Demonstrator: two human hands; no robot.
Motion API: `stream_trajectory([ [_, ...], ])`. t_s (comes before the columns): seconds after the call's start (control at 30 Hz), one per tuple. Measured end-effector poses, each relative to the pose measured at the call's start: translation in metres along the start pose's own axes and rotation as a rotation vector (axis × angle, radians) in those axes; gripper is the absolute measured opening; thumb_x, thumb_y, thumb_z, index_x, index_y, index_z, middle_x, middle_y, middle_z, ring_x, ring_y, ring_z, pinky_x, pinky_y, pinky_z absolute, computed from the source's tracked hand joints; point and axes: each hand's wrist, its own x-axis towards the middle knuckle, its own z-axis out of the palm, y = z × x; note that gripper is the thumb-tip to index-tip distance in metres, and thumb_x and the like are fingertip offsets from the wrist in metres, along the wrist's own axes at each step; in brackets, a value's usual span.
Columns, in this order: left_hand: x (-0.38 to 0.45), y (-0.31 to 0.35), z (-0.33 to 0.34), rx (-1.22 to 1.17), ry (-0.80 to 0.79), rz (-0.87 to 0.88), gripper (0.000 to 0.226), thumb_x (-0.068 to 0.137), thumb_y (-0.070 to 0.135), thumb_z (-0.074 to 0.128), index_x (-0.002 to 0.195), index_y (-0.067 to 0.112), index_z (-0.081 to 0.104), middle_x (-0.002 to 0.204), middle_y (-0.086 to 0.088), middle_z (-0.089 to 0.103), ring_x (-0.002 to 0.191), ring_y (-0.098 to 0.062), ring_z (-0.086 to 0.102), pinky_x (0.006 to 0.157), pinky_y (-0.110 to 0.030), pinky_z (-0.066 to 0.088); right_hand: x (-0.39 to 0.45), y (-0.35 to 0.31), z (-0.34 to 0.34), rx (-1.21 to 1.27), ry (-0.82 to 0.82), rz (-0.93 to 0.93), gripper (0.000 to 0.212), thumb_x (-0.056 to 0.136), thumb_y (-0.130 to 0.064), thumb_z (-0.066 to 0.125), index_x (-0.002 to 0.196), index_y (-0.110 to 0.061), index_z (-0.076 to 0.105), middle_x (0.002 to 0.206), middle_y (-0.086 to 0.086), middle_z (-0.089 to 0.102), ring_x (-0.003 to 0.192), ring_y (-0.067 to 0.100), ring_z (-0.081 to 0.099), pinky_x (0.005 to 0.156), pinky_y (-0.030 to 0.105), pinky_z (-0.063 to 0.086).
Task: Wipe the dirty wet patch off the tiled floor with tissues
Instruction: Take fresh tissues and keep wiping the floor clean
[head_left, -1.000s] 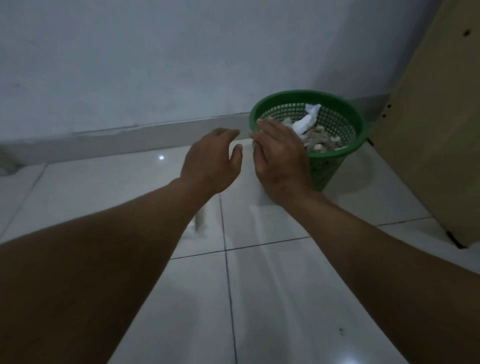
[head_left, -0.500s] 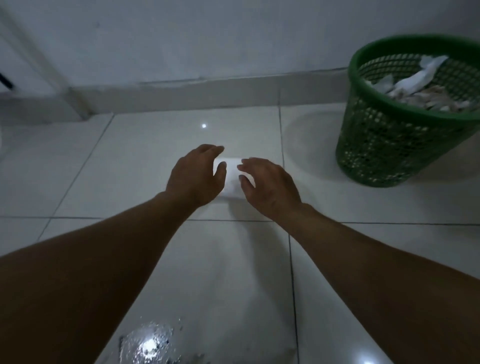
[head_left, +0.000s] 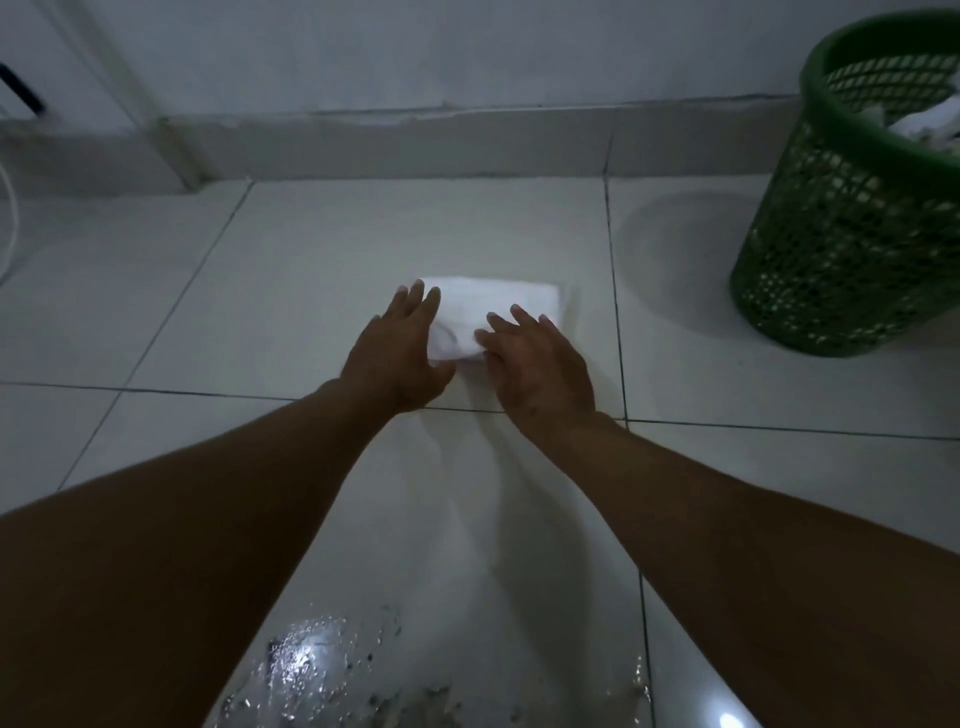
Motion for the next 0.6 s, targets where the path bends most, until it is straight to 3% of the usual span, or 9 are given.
stream_trajectory([
  [0.13,0.004,-0.011,0.006,-0.007,-0.022,0.028,0.092,0.088,0.038,0.069,0.157,0.014,0.013,0.165,-0.002,0.009,0.151,-0.019,0.008,0.12,-0.039,0.022,-0.005,-0.003,-0.003,0.028,0.094,-0.012,0.023,0.088,-0.007,0.065,0.108,-0.012,0.073,0.115,0.009,0.071,0.116,0.029,0.062,0.102,0.044,0.045],
  [0.23,0.005,-0.017,0.01,-0.004,0.005,0.038,0.089,0.089,0.04,0.067,0.157,0.015,0.015,0.164,-0.002,0.016,0.151,-0.021,0.014,0.118,-0.041,0.025,-0.012,-0.001,-0.01,0.107,0.061,0.06,0.025,0.095,-0.018,0.054,0.114,-0.019,0.07,0.12,0.007,0.068,0.12,0.027,0.059,0.106,0.039,0.043],
  [0.3,0.005,-0.019,0.012,-0.017,0.019,0.039,0.087,0.089,0.039,0.068,0.156,0.015,0.019,0.162,-0.004,0.021,0.149,-0.022,0.019,0.117,-0.041,0.028,-0.02,0.003,-0.015,0.163,0.091,0.077,0.024,0.093,-0.018,0.057,0.112,-0.017,0.071,0.115,0.009,0.07,0.112,0.029,0.064,0.101,0.039,0.047],
  [0.4,0.002,-0.018,0.015,-0.023,0.059,0.04,0.077,0.089,0.035,0.068,0.153,0.015,0.03,0.157,-0.007,0.034,0.143,-0.026,0.033,0.113,-0.04,0.034,-0.029,0.004,-0.029,0.217,0.115,0.096,0.024,0.09,-0.009,0.061,0.111,-0.013,0.072,0.106,0.009,0.073,0.101,0.03,0.068,0.092,0.039,0.053],
  [0.5,-0.005,-0.013,0.019,0.006,0.168,0.03,0.065,0.088,0.035,0.067,0.146,0.016,0.044,0.147,-0.007,0.048,0.129,-0.03,0.044,0.099,-0.042,0.044,-0.033,0.003,-0.039,0.285,0.103,0.141,0.024,0.091,-0.009,0.06,0.111,-0.014,0.072,0.104,0.007,0.074,0.094,0.028,0.069,0.081,0.042,0.056],
  [0.6,-0.008,-0.012,0.02,0.069,0.221,0.09,0.052,0.086,0.035,0.07,0.134,0.018,0.059,0.137,-0.009,0.056,0.119,-0.034,0.049,0.09,-0.042,0.045,-0.037,0.002,-0.044,0.314,0.106,0.196,0.025,0.091,-0.012,0.059,0.112,-0.017,0.072,0.105,0.007,0.073,0.095,0.028,0.069,0.08,0.041,0.055],
])
